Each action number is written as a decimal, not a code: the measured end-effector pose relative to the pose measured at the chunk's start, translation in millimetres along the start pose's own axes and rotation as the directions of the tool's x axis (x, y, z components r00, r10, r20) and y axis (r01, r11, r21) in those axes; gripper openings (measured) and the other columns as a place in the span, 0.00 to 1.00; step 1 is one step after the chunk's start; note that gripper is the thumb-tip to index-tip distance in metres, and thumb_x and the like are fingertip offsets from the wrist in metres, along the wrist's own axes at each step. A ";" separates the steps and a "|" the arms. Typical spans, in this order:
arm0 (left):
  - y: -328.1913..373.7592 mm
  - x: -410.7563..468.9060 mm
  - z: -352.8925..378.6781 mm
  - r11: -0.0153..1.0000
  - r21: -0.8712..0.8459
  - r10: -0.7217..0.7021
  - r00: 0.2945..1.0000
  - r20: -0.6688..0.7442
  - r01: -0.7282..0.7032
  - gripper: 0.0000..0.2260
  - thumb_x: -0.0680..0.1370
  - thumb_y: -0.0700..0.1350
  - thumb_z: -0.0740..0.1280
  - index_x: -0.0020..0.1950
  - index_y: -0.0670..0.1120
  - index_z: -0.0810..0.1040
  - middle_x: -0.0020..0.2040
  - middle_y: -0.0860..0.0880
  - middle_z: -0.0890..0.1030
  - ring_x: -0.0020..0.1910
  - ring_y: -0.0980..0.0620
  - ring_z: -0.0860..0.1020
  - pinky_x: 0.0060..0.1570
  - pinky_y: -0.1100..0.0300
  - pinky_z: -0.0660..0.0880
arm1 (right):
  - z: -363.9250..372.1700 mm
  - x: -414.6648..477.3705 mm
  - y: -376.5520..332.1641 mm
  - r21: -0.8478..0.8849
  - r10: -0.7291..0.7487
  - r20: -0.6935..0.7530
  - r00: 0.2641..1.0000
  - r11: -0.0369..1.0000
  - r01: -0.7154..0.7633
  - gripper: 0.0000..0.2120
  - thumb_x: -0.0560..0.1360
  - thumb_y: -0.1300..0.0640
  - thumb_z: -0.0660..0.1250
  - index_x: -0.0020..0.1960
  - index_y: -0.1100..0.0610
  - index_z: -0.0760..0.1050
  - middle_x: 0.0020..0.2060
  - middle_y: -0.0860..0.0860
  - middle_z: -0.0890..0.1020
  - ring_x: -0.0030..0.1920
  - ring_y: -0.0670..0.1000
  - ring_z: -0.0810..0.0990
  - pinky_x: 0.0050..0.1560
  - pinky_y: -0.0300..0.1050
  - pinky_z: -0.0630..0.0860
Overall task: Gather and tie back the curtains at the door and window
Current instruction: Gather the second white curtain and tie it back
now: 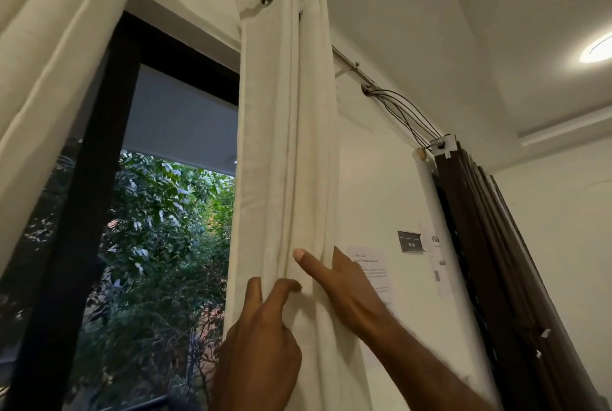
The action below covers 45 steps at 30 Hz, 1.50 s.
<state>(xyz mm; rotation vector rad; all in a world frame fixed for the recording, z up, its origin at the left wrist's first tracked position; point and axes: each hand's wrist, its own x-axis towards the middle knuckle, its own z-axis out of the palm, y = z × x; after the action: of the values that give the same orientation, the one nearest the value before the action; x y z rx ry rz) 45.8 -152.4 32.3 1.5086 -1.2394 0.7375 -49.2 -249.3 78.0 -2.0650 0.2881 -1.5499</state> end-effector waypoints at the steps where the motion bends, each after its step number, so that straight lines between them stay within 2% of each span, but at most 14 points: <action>1: 0.2 -0.3 2.0 1.000 -0.005 0.011 1.000 0.000 -0.011 0.25 0.75 0.37 0.58 0.57 0.68 0.61 0.52 0.59 0.60 0.41 0.51 0.76 0.42 0.48 0.77 | -0.9 0.4 0.6 -0.066 -0.002 -0.002 1.000 0.998 0.001 0.16 0.71 0.29 0.63 0.52 0.36 0.76 0.45 0.33 0.83 0.46 0.35 0.81 0.43 0.30 0.72; 7: -1.9 2.2 5.3 0.986 -0.163 -0.055 0.995 -0.080 0.041 0.26 0.77 0.52 0.66 0.66 0.69 0.54 0.69 0.59 0.66 0.58 0.46 0.77 0.51 0.55 0.71 | -20.1 -1.7 9.3 -0.025 0.009 -0.164 0.986 1.000 -0.013 0.17 0.81 0.56 0.57 0.34 0.57 0.72 0.30 0.46 0.76 0.32 0.46 0.74 0.34 0.38 0.70; 10: -4.6 6.3 7.2 1.000 -0.017 -0.014 0.998 -0.063 0.013 0.14 0.77 0.55 0.66 0.59 0.61 0.64 0.61 0.54 0.68 0.51 0.44 0.78 0.50 0.51 0.76 | -32.7 -6.2 10.9 0.082 0.070 -0.126 0.990 0.995 -0.060 0.14 0.81 0.57 0.57 0.39 0.60 0.73 0.34 0.50 0.76 0.34 0.47 0.73 0.38 0.45 0.71; 13: 8.9 0.6 5.3 0.998 0.044 0.051 0.993 -0.102 -0.047 0.04 0.79 0.52 0.62 0.51 0.58 0.67 0.57 0.54 0.66 0.45 0.44 0.78 0.43 0.49 0.77 | -40.1 -4.9 12.1 -0.074 0.037 -0.171 0.985 0.996 -0.050 0.13 0.80 0.59 0.56 0.37 0.56 0.66 0.32 0.49 0.71 0.33 0.48 0.69 0.35 0.43 0.67; 15: 24.0 -4.7 7.5 0.989 0.101 0.120 0.988 -0.096 -0.110 0.05 0.79 0.52 0.61 0.52 0.59 0.66 0.59 0.55 0.63 0.44 0.45 0.78 0.39 0.50 0.77 | -39.3 -3.9 10.1 -0.076 0.028 -0.161 0.987 0.996 -0.040 0.14 0.81 0.56 0.57 0.39 0.57 0.72 0.36 0.47 0.78 0.39 0.48 0.76 0.40 0.43 0.74; 18: 46.7 -9.0 14.5 0.965 0.160 0.215 0.976 -0.030 -0.208 0.05 0.80 0.53 0.58 0.55 0.59 0.65 0.61 0.54 0.61 0.44 0.48 0.77 0.35 0.49 0.76 | -32.1 -5.4 -1.0 0.138 0.081 0.024 0.996 0.987 -0.084 0.30 0.74 0.29 0.58 0.62 0.50 0.78 0.55 0.47 0.84 0.56 0.49 0.82 0.61 0.49 0.76; 20: 53.0 -8.7 17.7 0.963 0.134 0.233 0.972 0.012 -0.233 0.07 0.80 0.54 0.55 0.58 0.61 0.65 0.62 0.56 0.60 0.48 0.50 0.77 0.38 0.49 0.77 | -30.2 -4.8 -4.9 0.150 0.043 0.058 0.997 0.987 -0.051 0.34 0.68 0.23 0.60 0.60 0.47 0.79 0.52 0.44 0.85 0.53 0.46 0.83 0.57 0.46 0.78; 24: 42.4 -15.2 15.7 0.985 -0.027 0.175 0.983 0.056 -0.173 0.10 0.80 0.58 0.58 0.60 0.65 0.62 0.62 0.65 0.62 0.47 0.53 0.78 0.45 0.51 0.76 | -40.6 -0.4 1.8 0.005 -0.022 -0.076 0.997 1.000 0.022 0.15 0.81 0.43 0.62 0.50 0.53 0.80 0.45 0.48 0.86 0.47 0.49 0.84 0.48 0.47 0.81; 29: 12.6 -11.4 0.7 0.987 -0.154 0.053 0.998 0.038 -0.047 0.27 0.76 0.45 0.67 0.62 0.70 0.58 0.61 0.69 0.67 0.43 0.59 0.78 0.46 0.54 0.77 | -28.2 -0.1 9.0 0.164 0.001 0.034 0.999 0.986 -0.006 0.17 0.83 0.45 0.59 0.58 0.55 0.79 0.50 0.51 0.86 0.51 0.51 0.85 0.56 0.53 0.82; 32: 1.6 -5.2 -13.3 0.952 -0.305 -0.003 0.999 0.044 0.016 0.19 0.76 0.60 0.65 0.63 0.71 0.62 0.63 0.67 0.70 0.49 0.66 0.77 0.52 0.51 0.78 | 7.5 3.0 -4.4 0.168 -0.088 -0.006 0.996 0.982 0.087 0.14 0.83 0.49 0.61 0.52 0.57 0.80 0.45 0.52 0.86 0.46 0.48 0.84 0.51 0.50 0.81; 35: -6.5 -2.9 -35.3 0.870 -0.485 -0.067 0.995 0.071 0.093 0.24 0.70 0.73 0.61 0.64 0.72 0.63 0.60 0.65 0.77 0.54 0.65 0.78 0.57 0.54 0.77 | 48.8 0.3 -24.7 0.323 -0.129 -0.016 0.992 0.938 0.127 0.12 0.83 0.54 0.61 0.49 0.60 0.80 0.42 0.56 0.85 0.44 0.53 0.83 0.47 0.54 0.79; 40: -18.0 -7.7 -85.1 0.854 -0.514 -0.124 0.991 -0.050 0.081 0.26 0.70 0.68 0.55 0.68 0.74 0.58 0.57 0.71 0.72 0.50 0.78 0.73 0.48 0.75 0.68 | 106.7 -15.1 -80.4 0.546 -0.153 0.011 0.988 0.829 0.123 0.15 0.83 0.50 0.60 0.58 0.60 0.79 0.50 0.60 0.85 0.53 0.62 0.84 0.58 0.61 0.80; 43: -22.2 -7.6 -110.1 0.837 -0.547 -0.132 0.960 -0.248 -0.026 0.23 0.75 0.62 0.54 0.71 0.66 0.65 0.53 0.71 0.75 0.44 0.83 0.72 0.39 0.82 0.68 | 124.4 -24.6 -116.5 0.543 -0.235 0.000 0.972 0.816 0.197 0.17 0.80 0.42 0.61 0.52 0.54 0.79 0.47 0.58 0.85 0.51 0.60 0.84 0.55 0.62 0.80; 45: -20.2 -8.6 -116.9 0.824 -0.565 -0.143 0.944 -0.297 -0.053 0.18 0.76 0.58 0.55 0.65 0.61 0.72 0.43 0.71 0.80 0.42 0.81 0.74 0.36 0.82 0.69 | 118.1 -28.0 -123.9 0.459 -0.315 0.019 0.949 0.846 0.272 0.17 0.78 0.41 0.61 0.48 0.54 0.79 0.40 0.54 0.84 0.42 0.53 0.84 0.46 0.54 0.82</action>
<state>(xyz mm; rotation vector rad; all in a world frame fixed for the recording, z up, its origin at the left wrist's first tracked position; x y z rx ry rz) 78.2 -40.1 54.0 0.8745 -1.0370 0.4950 34.6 -98.8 98.0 -1.8521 -0.4151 -1.5038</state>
